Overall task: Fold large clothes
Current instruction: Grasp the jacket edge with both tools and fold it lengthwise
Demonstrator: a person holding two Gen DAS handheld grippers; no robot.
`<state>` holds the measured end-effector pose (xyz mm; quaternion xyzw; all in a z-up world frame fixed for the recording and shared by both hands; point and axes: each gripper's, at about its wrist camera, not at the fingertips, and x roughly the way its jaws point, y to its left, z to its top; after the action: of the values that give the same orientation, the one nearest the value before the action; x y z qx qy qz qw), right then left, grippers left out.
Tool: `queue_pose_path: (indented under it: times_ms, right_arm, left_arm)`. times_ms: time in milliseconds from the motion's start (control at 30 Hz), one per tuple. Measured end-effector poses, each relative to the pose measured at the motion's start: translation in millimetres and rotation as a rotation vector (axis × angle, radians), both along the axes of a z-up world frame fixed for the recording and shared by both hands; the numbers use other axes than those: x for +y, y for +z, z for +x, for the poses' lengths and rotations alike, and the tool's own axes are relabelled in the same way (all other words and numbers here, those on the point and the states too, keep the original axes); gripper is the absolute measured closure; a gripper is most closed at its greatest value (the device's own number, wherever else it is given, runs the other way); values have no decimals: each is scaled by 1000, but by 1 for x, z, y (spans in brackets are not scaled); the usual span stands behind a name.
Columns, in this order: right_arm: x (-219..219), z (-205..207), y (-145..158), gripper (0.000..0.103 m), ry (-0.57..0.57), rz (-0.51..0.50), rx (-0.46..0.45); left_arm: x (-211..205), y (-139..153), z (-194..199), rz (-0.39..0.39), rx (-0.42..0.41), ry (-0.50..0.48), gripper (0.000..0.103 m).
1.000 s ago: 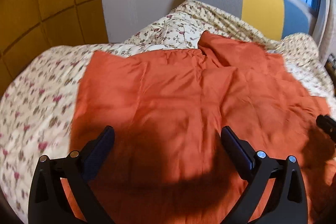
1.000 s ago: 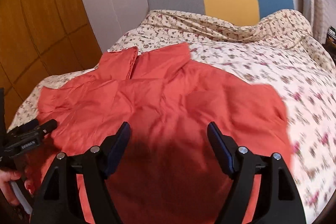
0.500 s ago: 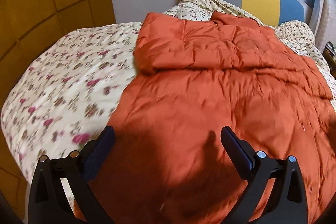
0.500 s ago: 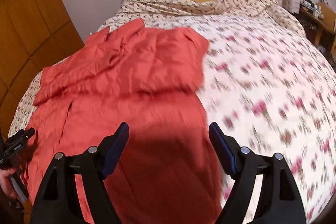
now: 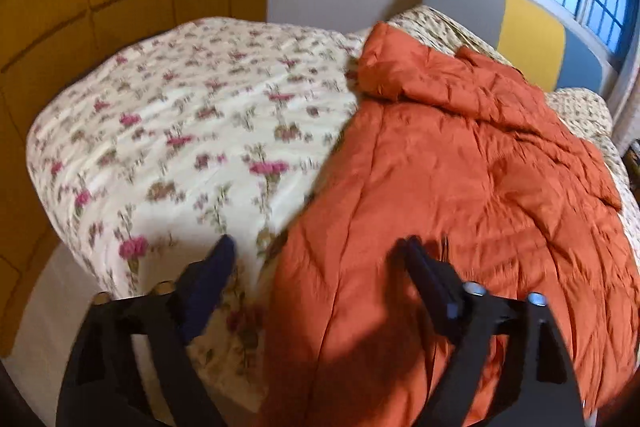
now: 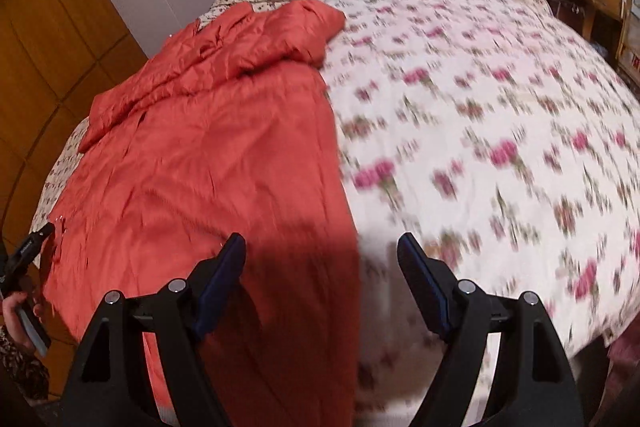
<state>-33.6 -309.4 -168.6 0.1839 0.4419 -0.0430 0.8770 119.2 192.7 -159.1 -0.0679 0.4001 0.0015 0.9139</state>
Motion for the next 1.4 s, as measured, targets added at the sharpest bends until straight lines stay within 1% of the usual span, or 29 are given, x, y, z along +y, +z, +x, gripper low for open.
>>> queue_pose_path:
  times_ms: [67, 100, 167, 233, 333, 367, 400, 433, 467, 500, 533, 567, 600, 633, 700, 800, 867, 1000, 1033, 1067, 1200, 1267, 1400]
  right_arm:
    - [-2, -10, -4, 26, -3, 25, 8]
    - [-4, -16, -6, 26, -4, 38, 11]
    - [-3, -21, -8, 30, 2, 57, 16]
    - [-1, -25, -10, 37, 17, 85, 20]
    - [6, -27, -12, 40, 43, 106, 19]
    - [9, -27, -13, 41, 50, 106, 17]
    - [13, -26, -13, 49, 63, 107, 13]
    - [16, -26, -13, 58, 73, 108, 10]
    - [18, -24, -14, 62, 78, 108, 10]
    - [21, -24, -13, 72, 89, 112, 4]
    - [22, -23, -12, 79, 102, 119, 0]
    - [22, -23, -10, 82, 110, 124, -7]
    - [21, -22, -8, 87, 111, 130, -14]
    - [18, -23, -6, 89, 111, 142, -22]
    - [11, -25, -1, 91, 105, 164, -36]
    - [3, -32, 11, 92, 109, 167, -62]
    - [1, -37, 20, 92, 117, 165, -75]
    - [-6, -53, 39, 93, 143, 249, -123]
    - [-8, -54, 44, 93, 149, 261, -139]
    - [-9, -53, 47, 93, 151, 271, -148]
    - [-17, -32, 59, 93, 147, 379, -214]
    - [-18, -15, 68, 93, 147, 393, -248]
    - [-24, 18, 83, 93, 131, 432, -284]
  left_arm:
    - [1, -3, -8, -31, 1, -27, 23]
    - [1, -6, -13, -65, -2, -50, 25]
    - [-5, -10, -18, -92, 3, -81, 30]
    - [-11, -13, -24, -86, 0, -104, 31]
    - [-16, -17, -32, -74, 0, -128, 31]
    - [-17, -18, -33, -80, 4, -132, 36]
    - [-17, -19, -35, -87, 5, -136, 41]
    - [-18, -19, -37, -92, 6, -137, 44]
    - [-19, -19, -39, -96, 9, -140, 52]
    - [-22, -18, -41, -106, 15, -153, 63]
    - [-23, -17, -43, -109, 16, -162, 68]
    - [-26, -14, -45, -109, 13, -173, 76]
    - [-29, -11, -48, -106, 8, -183, 82]
    - [-32, -8, -52, -103, -1, -196, 83]
    - [-37, 0, -61, -107, -22, -215, 86]
    - [-39, 9, -73, -134, -42, -247, 87]
    - [-39, 16, -84, -166, -47, -270, 89]
    - [-30, 37, -104, -268, -74, -305, 90]
    - [-28, 41, -105, -281, -81, -303, 90]
    - [-26, 44, -103, -302, -88, -295, 90]
    - [-15, 58, -80, -453, -118, -263, 90]
    - [-15, 66, -70, -479, -139, -261, 90]
    - [-14, 82, -35, -546, -169, -246, 90]
